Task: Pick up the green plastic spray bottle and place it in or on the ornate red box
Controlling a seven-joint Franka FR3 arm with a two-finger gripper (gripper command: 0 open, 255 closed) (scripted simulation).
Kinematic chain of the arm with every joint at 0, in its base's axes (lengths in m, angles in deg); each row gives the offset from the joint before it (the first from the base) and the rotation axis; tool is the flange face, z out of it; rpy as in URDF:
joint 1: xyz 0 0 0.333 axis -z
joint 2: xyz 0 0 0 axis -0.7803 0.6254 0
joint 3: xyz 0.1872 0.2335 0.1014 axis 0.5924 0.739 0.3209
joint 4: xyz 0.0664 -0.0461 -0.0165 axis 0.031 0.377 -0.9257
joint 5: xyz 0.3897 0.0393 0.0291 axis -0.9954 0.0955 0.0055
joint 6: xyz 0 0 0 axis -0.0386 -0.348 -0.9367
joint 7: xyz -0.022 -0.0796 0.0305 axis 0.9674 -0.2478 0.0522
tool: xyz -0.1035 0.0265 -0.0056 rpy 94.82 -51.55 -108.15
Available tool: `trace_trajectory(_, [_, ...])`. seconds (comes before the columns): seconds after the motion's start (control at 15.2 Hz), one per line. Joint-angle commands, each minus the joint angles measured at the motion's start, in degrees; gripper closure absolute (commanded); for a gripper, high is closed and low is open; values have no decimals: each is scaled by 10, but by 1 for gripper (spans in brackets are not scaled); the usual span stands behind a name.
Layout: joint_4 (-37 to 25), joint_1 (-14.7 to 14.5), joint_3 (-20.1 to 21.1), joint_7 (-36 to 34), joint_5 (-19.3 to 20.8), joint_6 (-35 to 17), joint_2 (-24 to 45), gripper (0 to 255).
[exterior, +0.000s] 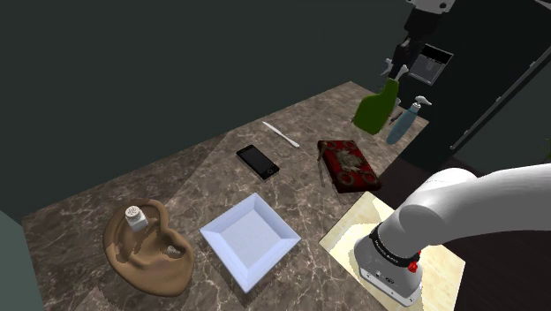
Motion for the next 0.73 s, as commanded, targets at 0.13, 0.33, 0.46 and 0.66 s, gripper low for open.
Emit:
trace_trajectory(0.13, [27,3,-7,5,6,-22,-6,255])
trace_trajectory(0.33, [55,5,-10,3,9,-44,-12,255])
trace_trajectory(0.46, [72,6,-12,2,11,-58,-15,255])
trace_trajectory(0.66, [98,8,-15,0,14,-80,-19,255])
